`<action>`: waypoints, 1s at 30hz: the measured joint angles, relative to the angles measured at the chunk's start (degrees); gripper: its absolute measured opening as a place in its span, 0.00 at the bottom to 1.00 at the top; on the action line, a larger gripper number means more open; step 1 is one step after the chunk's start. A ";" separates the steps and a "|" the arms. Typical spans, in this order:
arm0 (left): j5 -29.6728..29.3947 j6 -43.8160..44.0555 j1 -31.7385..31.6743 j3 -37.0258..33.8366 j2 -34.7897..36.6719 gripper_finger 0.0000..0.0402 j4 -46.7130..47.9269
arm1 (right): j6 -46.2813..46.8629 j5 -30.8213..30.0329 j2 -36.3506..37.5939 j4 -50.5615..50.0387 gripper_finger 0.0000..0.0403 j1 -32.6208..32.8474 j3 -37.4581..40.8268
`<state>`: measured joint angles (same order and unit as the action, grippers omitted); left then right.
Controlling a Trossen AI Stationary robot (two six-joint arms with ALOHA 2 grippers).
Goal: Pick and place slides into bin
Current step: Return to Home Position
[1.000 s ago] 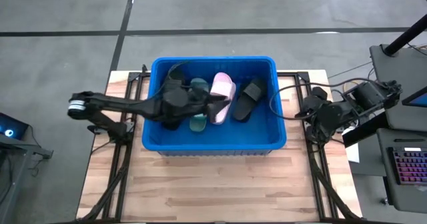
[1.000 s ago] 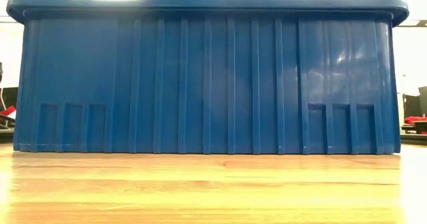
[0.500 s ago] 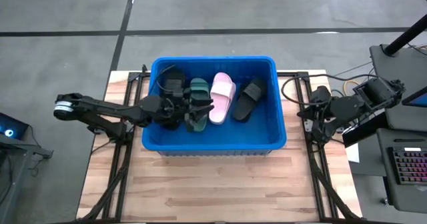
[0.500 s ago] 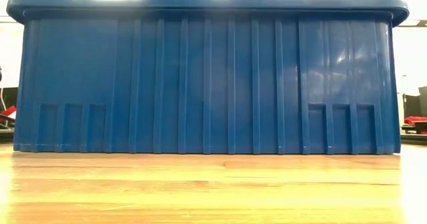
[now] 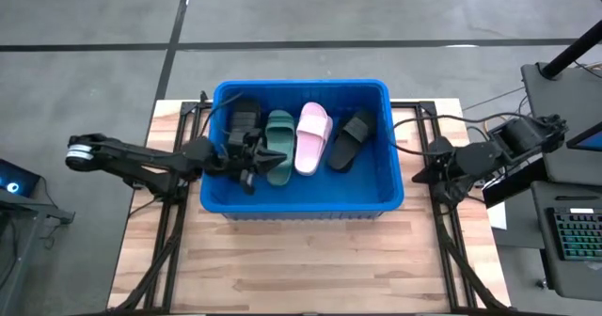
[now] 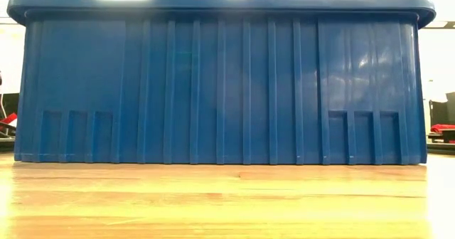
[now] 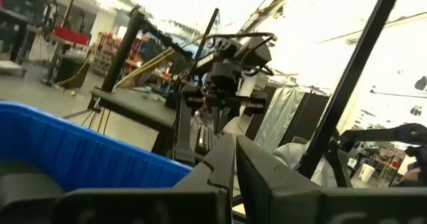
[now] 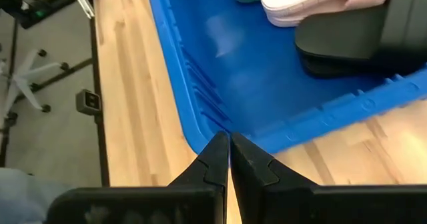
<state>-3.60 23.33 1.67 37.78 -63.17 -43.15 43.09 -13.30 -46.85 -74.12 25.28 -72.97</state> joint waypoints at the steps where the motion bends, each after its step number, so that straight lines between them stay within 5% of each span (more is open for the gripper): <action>1: 0.00 -0.19 0.00 -1.21 0.92 0.00 -0.74 | 0.00 -0.02 -0.02 0.59 0.02 0.00 0.16; 12: 0.04 -1.43 -0.07 -14.84 8.85 0.00 -15.56 | -0.03 -2.32 3.90 14.02 0.02 -0.02 5.60; 30: -1.22 -7.66 -0.04 -29.03 12.39 0.00 -33.88 | 0.22 -3.86 11.13 34.49 0.02 -0.02 18.64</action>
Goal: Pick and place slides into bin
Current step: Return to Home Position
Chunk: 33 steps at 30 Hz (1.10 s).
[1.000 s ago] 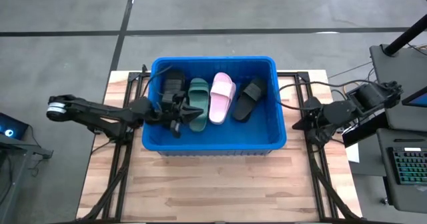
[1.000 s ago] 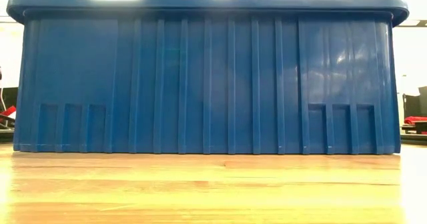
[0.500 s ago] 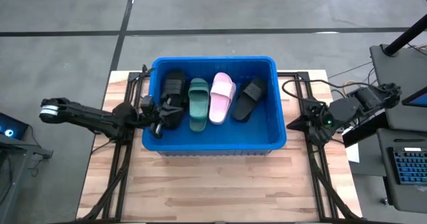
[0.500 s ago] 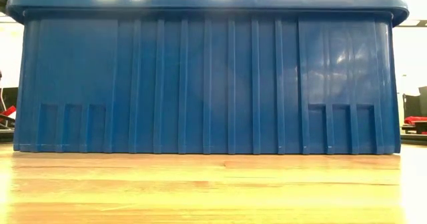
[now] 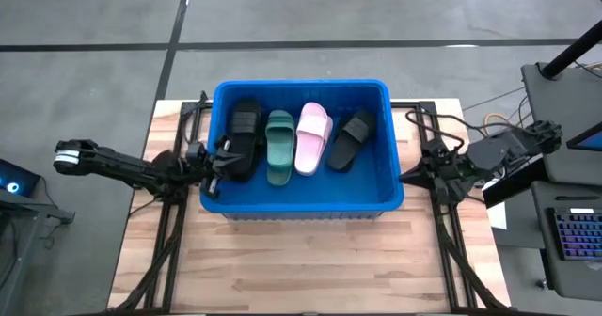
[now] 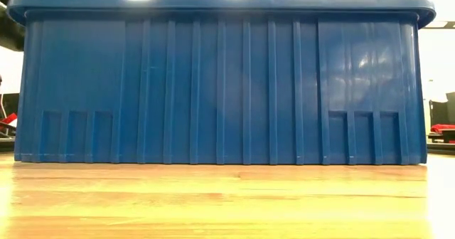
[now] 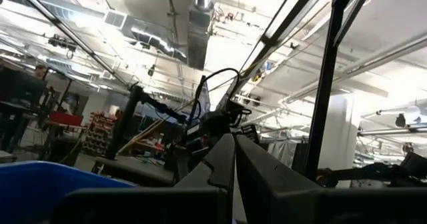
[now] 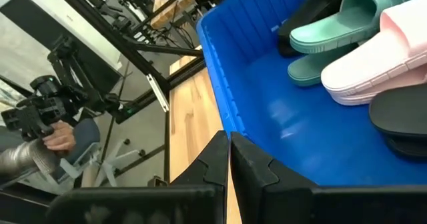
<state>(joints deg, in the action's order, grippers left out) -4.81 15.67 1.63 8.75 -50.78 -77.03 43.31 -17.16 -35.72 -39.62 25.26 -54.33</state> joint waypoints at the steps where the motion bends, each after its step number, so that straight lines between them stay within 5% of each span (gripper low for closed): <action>1: -0.10 0.10 0.00 -0.84 0.06 0.00 -1.25 | -0.10 -0.01 -0.26 0.17 0.02 0.00 0.15; 11: -0.14 -0.35 -0.04 -4.20 2.49 0.00 -4.73 | -0.95 -1.08 -3.45 1.40 0.02 0.00 -1.57; 19: -2.15 -0.07 -0.09 -8.27 11.02 0.00 -4.17 | -6.81 -8.31 -2.89 12.39 0.02 0.00 1.12; 27: -2.20 -1.51 -0.09 -8.32 14.99 0.00 2.19 | -17.49 -5.88 -1.46 20.64 0.02 -5.39 5.97; 33: -3.33 -1.15 -0.11 -8.34 15.73 0.00 4.60 | -17.42 7.20 1.50 21.57 0.02 -16.56 9.32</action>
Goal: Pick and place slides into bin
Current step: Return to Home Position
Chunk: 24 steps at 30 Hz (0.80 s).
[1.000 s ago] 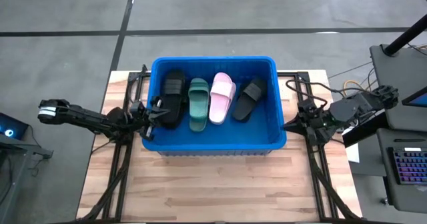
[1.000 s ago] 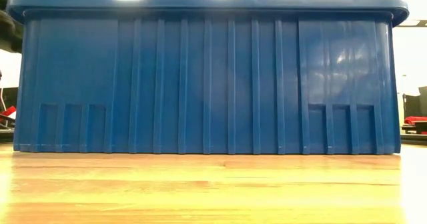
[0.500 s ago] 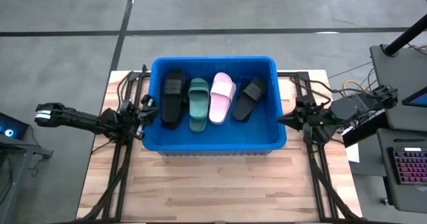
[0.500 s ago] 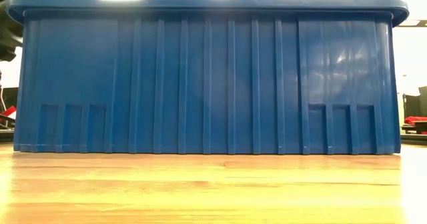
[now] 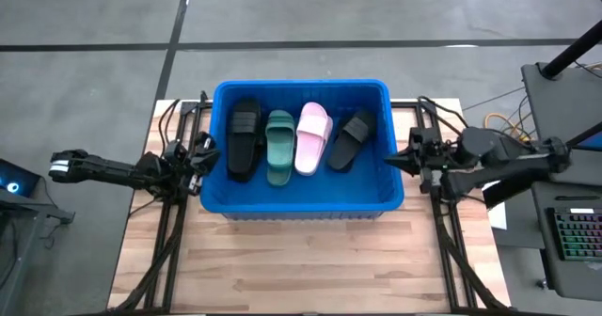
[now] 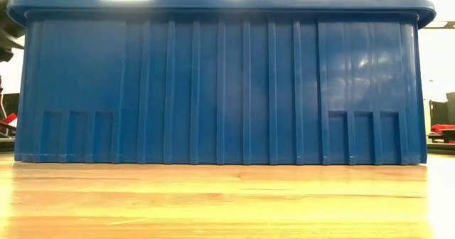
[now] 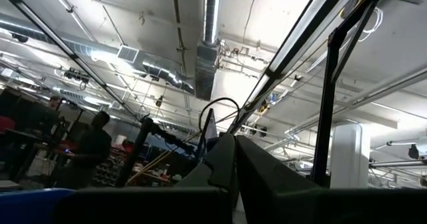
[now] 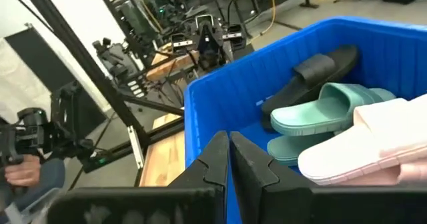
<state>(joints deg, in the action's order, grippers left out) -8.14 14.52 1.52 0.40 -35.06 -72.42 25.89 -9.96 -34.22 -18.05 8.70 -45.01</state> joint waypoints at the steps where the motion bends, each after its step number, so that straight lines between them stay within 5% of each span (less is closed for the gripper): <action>1: -0.02 -0.06 0.00 0.00 0.01 0.00 0.04 | 0.00 2.37 -0.09 0.35 0.02 -1.61 0.08; 7: -0.09 -0.30 0.00 -0.02 0.12 0.00 0.04 | -2.17 6.40 2.76 0.27 0.02 -4.23 0.24; 16: -1.38 0.02 0.00 -0.07 0.85 0.00 -0.09 | -4.62 1.93 12.62 -2.81 0.02 -3.96 1.82; 24: -2.76 -0.28 0.02 -0.11 0.97 0.00 0.02 | -3.13 -0.34 21.95 1.91 0.02 -3.96 13.11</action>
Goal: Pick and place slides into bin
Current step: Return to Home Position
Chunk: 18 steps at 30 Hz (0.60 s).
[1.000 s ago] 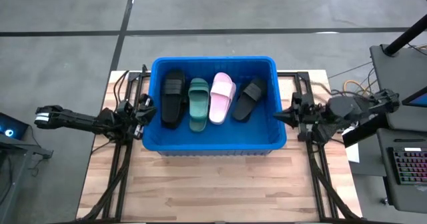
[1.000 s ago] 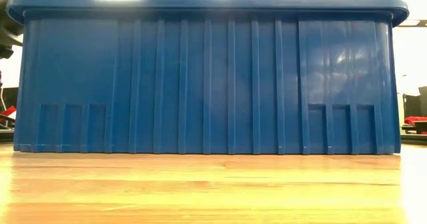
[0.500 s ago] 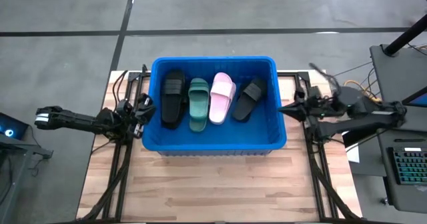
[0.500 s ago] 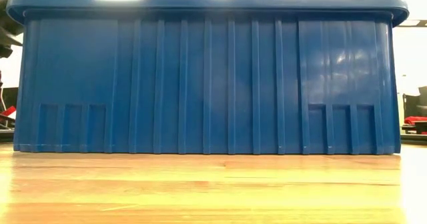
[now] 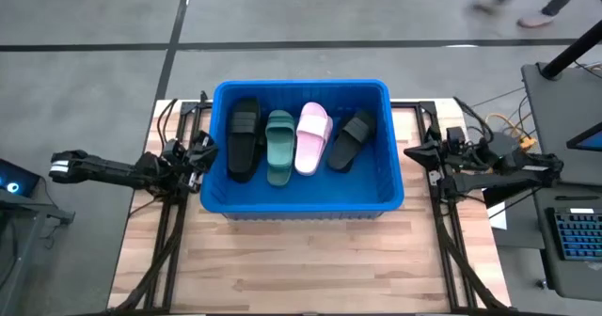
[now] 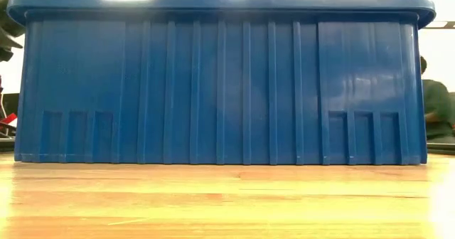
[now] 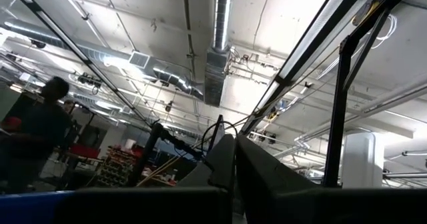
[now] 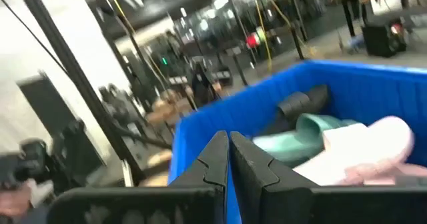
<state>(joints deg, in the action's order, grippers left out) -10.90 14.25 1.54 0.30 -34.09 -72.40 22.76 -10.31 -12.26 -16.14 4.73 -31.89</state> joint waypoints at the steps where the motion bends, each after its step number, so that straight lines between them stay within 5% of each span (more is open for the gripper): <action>1: -0.01 0.21 0.00 0.00 0.00 0.00 0.05 | 0.09 0.00 1.24 2.42 0.02 0.00 1.87; 10: -0.46 0.38 0.00 -0.02 0.11 0.00 0.04 | 0.74 0.24 11.09 19.86 0.02 0.00 17.50; 18: -0.54 0.45 0.00 -0.04 0.00 0.00 0.05 | 0.77 3.18 12.09 34.30 0.02 -0.02 27.10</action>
<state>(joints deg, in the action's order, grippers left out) -11.44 14.70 1.54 0.25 -34.09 -72.36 23.53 -7.12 -0.18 18.16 4.71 -4.79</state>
